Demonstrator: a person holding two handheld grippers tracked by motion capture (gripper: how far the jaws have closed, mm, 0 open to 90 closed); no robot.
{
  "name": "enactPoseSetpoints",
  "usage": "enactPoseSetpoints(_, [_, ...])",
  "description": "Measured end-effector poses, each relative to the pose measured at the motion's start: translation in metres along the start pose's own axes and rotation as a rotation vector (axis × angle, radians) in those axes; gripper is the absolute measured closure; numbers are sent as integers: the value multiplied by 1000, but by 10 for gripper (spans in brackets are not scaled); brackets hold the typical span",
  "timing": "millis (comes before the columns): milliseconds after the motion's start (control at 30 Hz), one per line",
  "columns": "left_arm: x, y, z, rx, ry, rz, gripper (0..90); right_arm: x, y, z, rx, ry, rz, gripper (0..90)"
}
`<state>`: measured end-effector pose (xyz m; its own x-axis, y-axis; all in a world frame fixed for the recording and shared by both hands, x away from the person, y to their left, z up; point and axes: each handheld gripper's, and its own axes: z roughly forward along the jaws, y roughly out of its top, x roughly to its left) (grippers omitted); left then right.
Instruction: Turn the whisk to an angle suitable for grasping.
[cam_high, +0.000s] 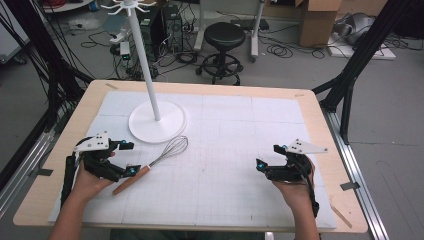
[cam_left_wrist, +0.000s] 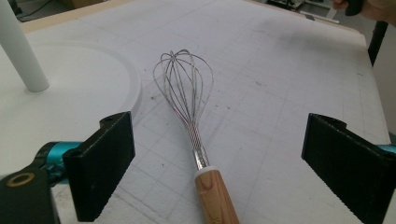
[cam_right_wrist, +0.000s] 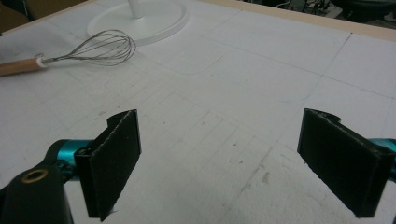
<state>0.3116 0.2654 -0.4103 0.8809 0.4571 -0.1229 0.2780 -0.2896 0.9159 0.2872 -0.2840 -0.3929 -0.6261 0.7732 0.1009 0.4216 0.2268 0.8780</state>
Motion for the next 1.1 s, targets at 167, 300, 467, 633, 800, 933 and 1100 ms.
enactPoseSetpoints(167, [-2, -1, 1, 39, 3, 5, 101, 0, -1, 1, 9, 1, -2, 121])
enactPoseSetpoints(300, [-6, -1, 0, 57, 2, 11, 101, 2, -1, 1, 11, 3, -4, 122])
enactPoseSetpoints(467, [-6, -5, 0, 87, 15, 7, 102, 5, 3, 3, 5, 3, -13, 122])
enactPoseSetpoints(633, [-5, -10, 4, 137, 31, -5, 113, 5, 4, 5, 12, 4, -12, 122])
enactPoseSetpoints(800, [-4, -15, 9, 203, 45, -12, 196, 5, 5, 7, 15, 3, -16, 122])
enactPoseSetpoints(933, [-2, -17, 13, 243, 46, -18, 289, 5, 5, 7, 18, 1, -17, 123])
enactPoseSetpoints(1100, [0, -20, 16, 293, 27, -37, 388, 5, 4, 6, 18, 1, -14, 122])
